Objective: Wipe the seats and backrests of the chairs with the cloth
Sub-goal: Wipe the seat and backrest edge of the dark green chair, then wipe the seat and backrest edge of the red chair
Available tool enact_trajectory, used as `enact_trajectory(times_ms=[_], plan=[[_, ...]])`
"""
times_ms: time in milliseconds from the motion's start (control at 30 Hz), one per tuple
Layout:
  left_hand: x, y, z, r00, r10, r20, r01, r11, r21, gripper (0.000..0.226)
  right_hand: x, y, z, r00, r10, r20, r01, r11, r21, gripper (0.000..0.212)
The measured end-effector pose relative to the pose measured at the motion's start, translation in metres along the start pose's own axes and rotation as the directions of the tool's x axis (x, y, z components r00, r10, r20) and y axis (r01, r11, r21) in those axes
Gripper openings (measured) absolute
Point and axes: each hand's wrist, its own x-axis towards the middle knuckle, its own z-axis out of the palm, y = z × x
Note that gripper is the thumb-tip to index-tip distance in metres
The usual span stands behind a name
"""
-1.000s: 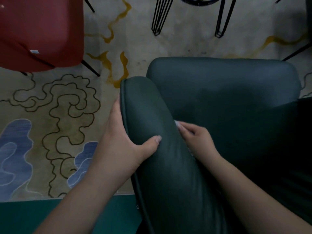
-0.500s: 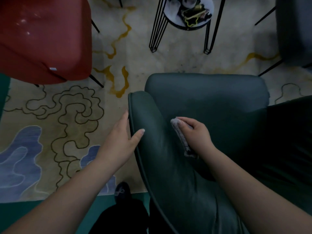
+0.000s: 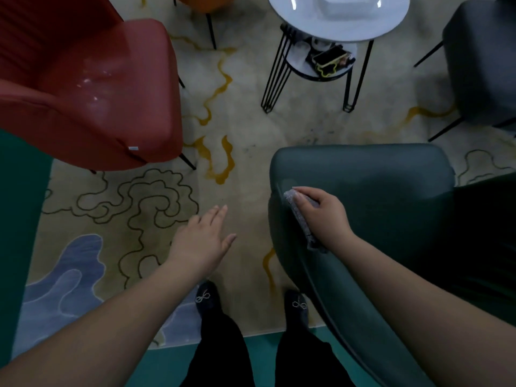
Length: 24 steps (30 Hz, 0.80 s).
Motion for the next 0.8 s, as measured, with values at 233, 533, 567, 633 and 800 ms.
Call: enact_trajectory(times_ms=[233, 533, 567, 633, 800], plan=[[0.014, -0.098, -0.026, 1.0, -0.021, -0.007, 0.021, 0.997, 0.077, 0.072, 0.035, -0.068, 0.08, 0.998, -0.047, -0.043, 0.045, 0.998, -0.05, 0.029], [0.051, -0.168, -0.046, 1.0, -0.023, 0.002, 0.023, 0.998, 0.064, 0.072, 0.096, -0.116, 0.133, 0.997, -0.057, -0.055, 0.05, 0.992, -0.118, 0.029], [0.057, -0.17, -0.05, 1.0, -0.031, 0.003, 0.031, 0.998, 0.054, 0.071, 0.105, -0.12, 0.134, 0.996, -0.062, -0.057, 0.054, 0.99, -0.133, 0.029], [0.073, -0.172, -0.058, 0.999, -0.037, 0.014, 0.037, 0.999, 0.022, 0.07, 0.124, -0.128, 0.135, 0.996, -0.07, -0.058, 0.06, 0.985, -0.161, 0.03], [0.123, -0.17, -0.08, 0.999, -0.046, -0.005, 0.046, 0.999, 0.005, 0.069, 0.184, -0.137, 0.131, 0.998, -0.057, -0.003, 0.055, 0.981, -0.188, 0.03]])
